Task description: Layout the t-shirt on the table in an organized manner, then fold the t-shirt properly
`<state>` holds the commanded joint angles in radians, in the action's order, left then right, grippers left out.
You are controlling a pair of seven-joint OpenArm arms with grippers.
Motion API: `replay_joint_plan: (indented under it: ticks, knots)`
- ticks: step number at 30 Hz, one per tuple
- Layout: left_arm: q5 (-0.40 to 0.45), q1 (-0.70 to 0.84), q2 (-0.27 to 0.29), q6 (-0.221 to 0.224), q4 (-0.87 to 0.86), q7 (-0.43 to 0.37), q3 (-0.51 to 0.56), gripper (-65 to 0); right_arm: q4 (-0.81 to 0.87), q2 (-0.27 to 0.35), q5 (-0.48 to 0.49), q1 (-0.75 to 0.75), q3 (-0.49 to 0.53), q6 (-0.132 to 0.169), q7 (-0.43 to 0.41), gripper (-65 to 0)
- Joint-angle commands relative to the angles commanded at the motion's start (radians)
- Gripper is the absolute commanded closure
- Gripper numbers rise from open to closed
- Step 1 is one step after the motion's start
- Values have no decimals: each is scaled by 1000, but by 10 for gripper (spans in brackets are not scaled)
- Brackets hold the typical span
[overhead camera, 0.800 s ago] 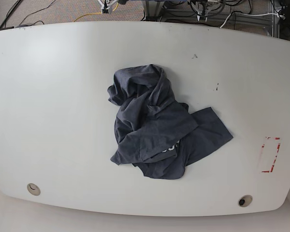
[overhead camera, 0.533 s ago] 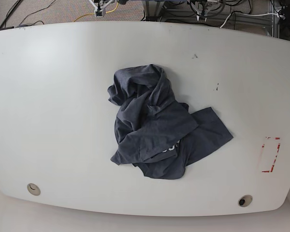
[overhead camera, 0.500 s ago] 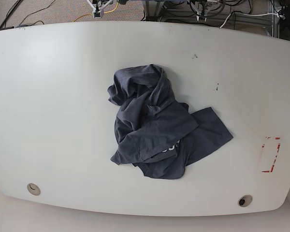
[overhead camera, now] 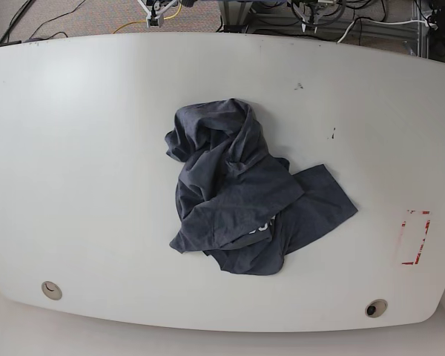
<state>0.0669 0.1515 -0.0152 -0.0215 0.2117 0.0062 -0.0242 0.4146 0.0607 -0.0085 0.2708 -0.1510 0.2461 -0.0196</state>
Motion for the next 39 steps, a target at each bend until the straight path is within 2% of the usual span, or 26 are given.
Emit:
replay_joint_plan:
  ticks: [9, 10, 12, 31, 39]
  knots:
    - [0, 1, 0, 1, -1, -1, -1, -247, -1, 2, 0, -1, -1, -2, 1, -99]
    - [0, -5, -1, 1, 1, -7, 2, -242, -15, -31, 0, -28, 0, -11, -3, -101]
    - [0, -5, -1, 1, 1, -7, 2, -242, -15, -43, 0, -38, 0, -11, -3, -101]
    - [-2, -5, -6, 1, 5, -10, 2, -242, -16, -48, -2, -40, 0, -11, -1, -101]
    - [0, 4, -9, 1, -1, -122, 2, -242, -13, -46, -2, -29, 1, -8, -4, -97]
